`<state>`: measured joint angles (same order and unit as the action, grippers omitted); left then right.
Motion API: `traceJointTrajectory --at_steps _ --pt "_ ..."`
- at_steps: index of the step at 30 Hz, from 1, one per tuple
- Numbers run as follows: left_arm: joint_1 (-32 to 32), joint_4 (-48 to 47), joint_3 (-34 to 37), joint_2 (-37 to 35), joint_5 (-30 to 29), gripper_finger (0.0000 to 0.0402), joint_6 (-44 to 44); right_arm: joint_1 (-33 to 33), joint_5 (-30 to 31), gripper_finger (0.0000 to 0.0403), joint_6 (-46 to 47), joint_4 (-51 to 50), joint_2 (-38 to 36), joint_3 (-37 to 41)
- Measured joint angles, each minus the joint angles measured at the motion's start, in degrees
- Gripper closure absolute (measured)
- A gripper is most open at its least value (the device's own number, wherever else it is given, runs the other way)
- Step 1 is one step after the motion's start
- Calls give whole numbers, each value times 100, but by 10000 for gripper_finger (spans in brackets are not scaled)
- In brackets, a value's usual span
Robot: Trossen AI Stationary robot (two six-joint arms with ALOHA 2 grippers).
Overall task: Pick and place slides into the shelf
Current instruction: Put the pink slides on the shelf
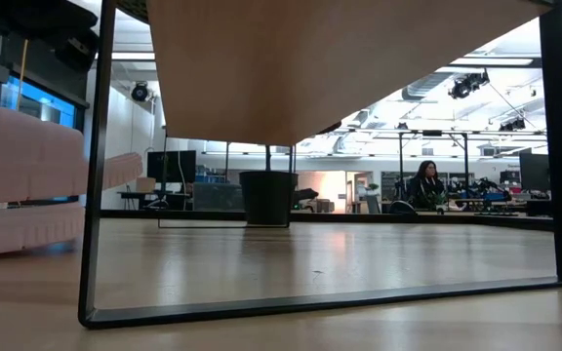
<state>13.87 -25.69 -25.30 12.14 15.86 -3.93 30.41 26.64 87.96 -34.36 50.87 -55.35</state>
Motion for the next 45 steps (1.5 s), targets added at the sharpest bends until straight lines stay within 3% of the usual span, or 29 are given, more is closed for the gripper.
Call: traceJointTrajectory --at_steps 14,24,31,40,45 --pt "-1 12 0 0 -1 401 -403 2 -744 315 -1343 -663 -1124 0" --pt "0 17 -432 218 -146 401 -941 2 -754 315 -1293 -2131 -1836 0" --pt "0 -164 -1302 732 -146 401 -939 2 -499 315 -1339 -2649 -2292 -2" --pt "-1 -2447 -3260 1912 -151 401 -502 2 -272 315 -1412 -3019 -2617 -2" --pt "-2 -3244 -4093 2450 -153 401 -250 2 -266 315 -1451 -3058 -2627 -2"
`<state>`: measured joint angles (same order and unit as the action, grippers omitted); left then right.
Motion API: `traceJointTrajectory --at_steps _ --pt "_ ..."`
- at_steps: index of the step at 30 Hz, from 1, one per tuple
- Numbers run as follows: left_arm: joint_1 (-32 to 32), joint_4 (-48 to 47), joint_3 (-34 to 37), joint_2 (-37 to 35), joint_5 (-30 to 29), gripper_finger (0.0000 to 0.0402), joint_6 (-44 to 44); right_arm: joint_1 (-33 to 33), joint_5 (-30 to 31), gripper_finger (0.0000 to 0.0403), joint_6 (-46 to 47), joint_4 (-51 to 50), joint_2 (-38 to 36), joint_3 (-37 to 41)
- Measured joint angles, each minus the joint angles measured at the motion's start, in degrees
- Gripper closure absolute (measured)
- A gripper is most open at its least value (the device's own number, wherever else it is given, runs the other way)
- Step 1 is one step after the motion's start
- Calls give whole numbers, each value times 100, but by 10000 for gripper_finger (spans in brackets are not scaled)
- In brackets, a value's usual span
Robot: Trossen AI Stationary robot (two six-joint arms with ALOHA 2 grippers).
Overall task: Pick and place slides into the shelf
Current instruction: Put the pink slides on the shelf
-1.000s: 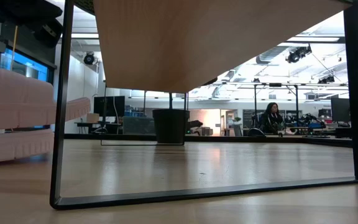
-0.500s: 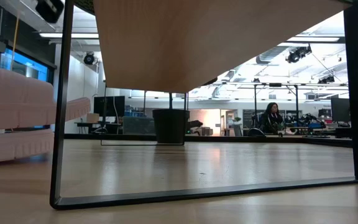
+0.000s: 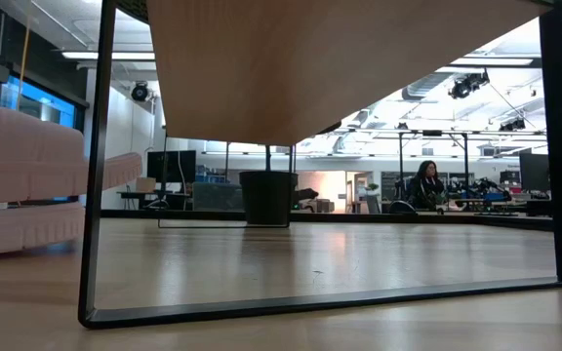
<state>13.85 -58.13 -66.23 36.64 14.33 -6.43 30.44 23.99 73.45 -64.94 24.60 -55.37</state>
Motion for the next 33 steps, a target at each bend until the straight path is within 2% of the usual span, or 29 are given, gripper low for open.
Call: traceJointTrajectory --at_steps 6,11,16,20,24,28,33 --pt "-150 -391 -325 287 58 402 -130 0 0 315 0 0 11 0" --pt "-1071 -378 -307 565 -360 402 -536 -1 -4 315 0 0 11 0" --pt "-2569 -242 -304 1067 -1291 402 -896 0 -4 315 0 0 13 0" --pt "-3839 -35 -300 1479 -2403 402 -1243 0 -4 315 0 -17 13 0" --pt "-4882 -114 -300 1751 -3548 402 -1971 0 -7 315 0 -20 13 0" --pt "-5707 -432 -300 2051 -4430 402 -2912 0 37 315 0 -22 13 0" --pt "-6332 -859 -300 2605 -4898 402 -4255 -2 101 315 0 -44 13 0"
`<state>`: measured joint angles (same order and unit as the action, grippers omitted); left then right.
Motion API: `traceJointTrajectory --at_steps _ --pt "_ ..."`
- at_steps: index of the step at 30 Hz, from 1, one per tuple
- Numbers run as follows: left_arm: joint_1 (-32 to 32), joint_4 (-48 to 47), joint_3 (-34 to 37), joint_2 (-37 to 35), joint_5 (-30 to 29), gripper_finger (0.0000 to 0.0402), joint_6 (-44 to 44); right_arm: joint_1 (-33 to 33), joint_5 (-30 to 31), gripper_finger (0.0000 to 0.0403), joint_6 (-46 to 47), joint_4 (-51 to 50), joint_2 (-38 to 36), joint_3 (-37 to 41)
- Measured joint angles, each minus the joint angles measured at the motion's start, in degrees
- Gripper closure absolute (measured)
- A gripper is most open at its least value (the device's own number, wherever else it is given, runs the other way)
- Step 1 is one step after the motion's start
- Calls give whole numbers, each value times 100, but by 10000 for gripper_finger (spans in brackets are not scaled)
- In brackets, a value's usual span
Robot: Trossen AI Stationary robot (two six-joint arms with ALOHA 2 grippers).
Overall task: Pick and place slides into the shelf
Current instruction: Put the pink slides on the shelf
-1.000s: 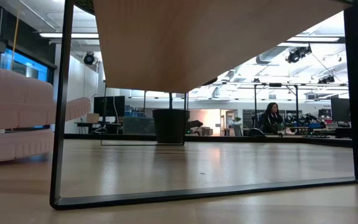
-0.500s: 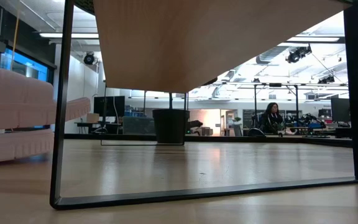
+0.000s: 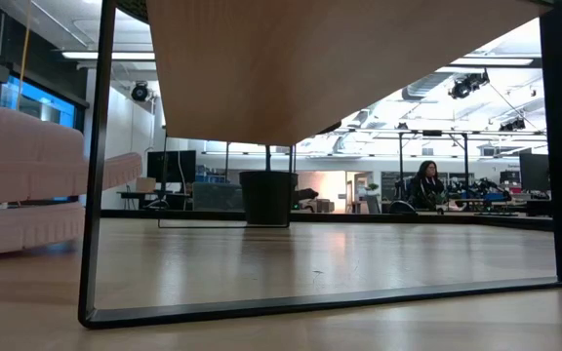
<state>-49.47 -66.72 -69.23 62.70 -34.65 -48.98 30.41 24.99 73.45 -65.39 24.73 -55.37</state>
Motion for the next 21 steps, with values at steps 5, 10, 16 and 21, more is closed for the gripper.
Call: traceJointTrajectory --at_steps 5,10,16,21 --pt "-531 -80 0 385 -673 402 -1620 2 1 315 -29 -2 0 0" --pt "-941 -86 0 713 -1250 402 -3189 2 0 315 -151 -7 0 0" --pt "-1021 -126 0 1165 -1298 402 -4914 1 4 315 -293 -6 0 0" --pt "-814 196 0 1391 -925 402 -5140 1 -32 315 -373 -4 0 0"
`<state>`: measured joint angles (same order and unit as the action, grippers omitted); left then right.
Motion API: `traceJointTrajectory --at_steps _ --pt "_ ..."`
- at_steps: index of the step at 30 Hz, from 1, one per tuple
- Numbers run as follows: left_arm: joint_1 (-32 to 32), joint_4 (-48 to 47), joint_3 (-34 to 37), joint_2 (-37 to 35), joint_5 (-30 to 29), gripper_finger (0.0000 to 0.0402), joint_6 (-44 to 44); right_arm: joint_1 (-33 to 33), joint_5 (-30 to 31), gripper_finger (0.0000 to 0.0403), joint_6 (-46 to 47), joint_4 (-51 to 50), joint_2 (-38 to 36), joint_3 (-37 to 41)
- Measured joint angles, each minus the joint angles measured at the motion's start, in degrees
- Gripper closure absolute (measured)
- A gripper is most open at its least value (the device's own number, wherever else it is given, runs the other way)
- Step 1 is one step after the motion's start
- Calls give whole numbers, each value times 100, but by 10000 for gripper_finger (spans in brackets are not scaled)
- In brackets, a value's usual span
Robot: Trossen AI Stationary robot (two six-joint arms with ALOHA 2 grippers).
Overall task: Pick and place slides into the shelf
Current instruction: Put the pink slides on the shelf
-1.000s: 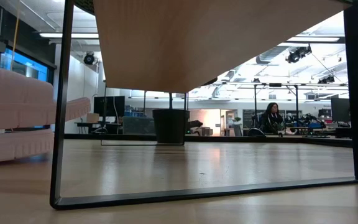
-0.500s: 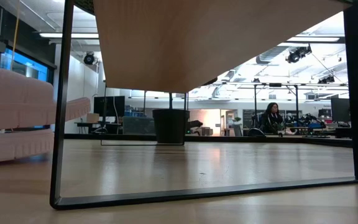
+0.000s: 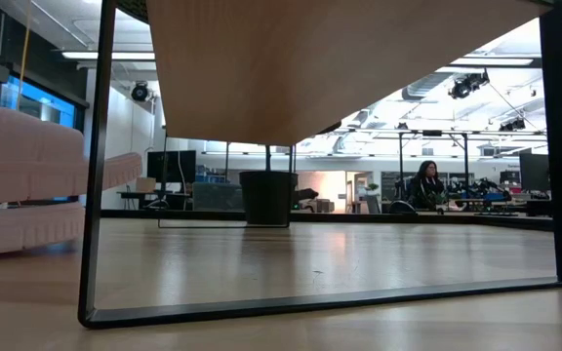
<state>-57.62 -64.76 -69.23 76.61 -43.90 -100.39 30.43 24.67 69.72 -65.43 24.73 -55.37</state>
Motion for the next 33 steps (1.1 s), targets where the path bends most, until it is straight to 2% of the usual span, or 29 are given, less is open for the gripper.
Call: traceJointTrajectory --at_steps 7,17,24,30,33 --pt "289 195 -2 159 138 402 -10 0 -209 315 -249 4 0 0" --pt "288 -78 -2 283 374 402 27 -1 -396 315 -444 4 0 0" --pt "290 -475 -2 283 764 402 -4 -1 -490 315 -488 4 0 -2" --pt "292 -533 -2 283 774 402 -86 -1 -564 315 -553 7 0 -2" --pt "290 -558 -2 281 1080 402 -207 0 -564 315 -581 4 0 -2"
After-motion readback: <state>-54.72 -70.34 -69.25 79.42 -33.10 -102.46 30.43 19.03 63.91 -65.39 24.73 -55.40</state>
